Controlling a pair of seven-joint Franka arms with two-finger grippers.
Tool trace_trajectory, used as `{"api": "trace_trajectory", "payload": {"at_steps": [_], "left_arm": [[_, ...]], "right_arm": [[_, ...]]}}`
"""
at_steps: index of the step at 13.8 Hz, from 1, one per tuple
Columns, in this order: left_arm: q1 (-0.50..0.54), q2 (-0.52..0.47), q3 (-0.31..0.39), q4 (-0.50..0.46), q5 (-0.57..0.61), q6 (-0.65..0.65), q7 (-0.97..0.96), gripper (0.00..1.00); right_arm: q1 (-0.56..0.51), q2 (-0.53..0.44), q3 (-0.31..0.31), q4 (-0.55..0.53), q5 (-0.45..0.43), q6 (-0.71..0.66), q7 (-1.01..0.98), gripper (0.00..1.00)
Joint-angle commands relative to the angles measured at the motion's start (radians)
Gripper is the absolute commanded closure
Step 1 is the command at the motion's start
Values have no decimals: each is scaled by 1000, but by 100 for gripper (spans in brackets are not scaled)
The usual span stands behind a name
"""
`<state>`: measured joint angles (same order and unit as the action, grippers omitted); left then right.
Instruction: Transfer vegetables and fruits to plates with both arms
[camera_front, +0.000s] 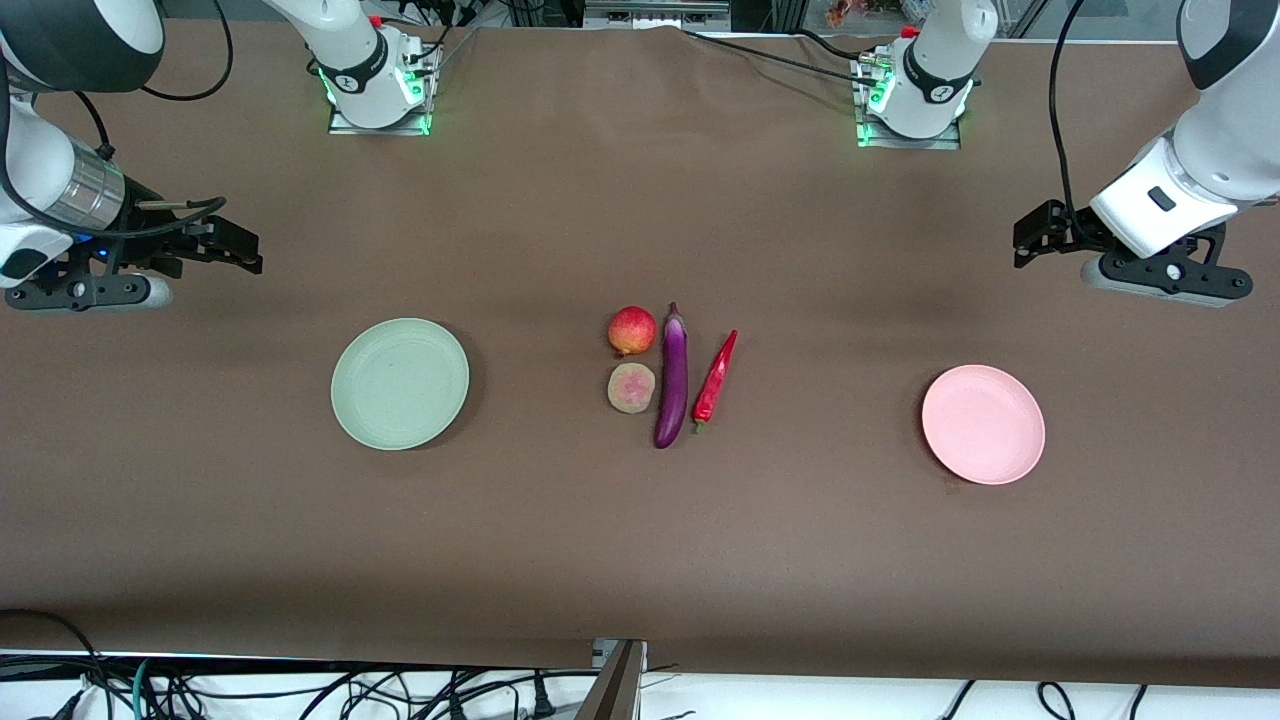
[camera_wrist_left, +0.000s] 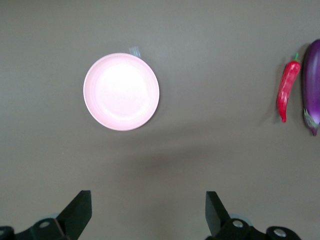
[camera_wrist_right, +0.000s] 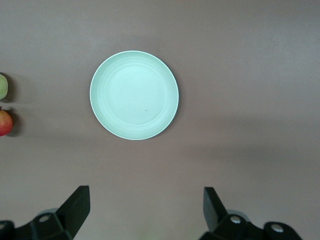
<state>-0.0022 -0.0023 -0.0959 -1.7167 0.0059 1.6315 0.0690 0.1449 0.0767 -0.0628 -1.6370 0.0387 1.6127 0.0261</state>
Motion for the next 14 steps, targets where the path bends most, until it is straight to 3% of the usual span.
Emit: {"api": "trace_trajectory", "payload": {"at_steps": [1, 5, 8, 11, 14], "left_arm": [[-9, 37, -5, 43, 17, -41, 5, 0], [-9, 62, -36, 43, -16, -44, 24, 0], [-15, 132, -158, 58, -50, -27, 8, 0], [-27, 255, -252, 74, -44, 95, -12, 0], [-97, 393, -255, 72, -32, 258, -38, 0]], "right_arm": [[-8, -3, 1, 2, 20, -4, -17, 0], [-8, -3, 1, 2, 20, -2, -17, 0], [-8, -3, 0, 2, 20, -2, -17, 0], [-8, -3, 0, 2, 18, -2, -17, 0], [-8, -3, 1, 2, 20, -2, -17, 0]]}}
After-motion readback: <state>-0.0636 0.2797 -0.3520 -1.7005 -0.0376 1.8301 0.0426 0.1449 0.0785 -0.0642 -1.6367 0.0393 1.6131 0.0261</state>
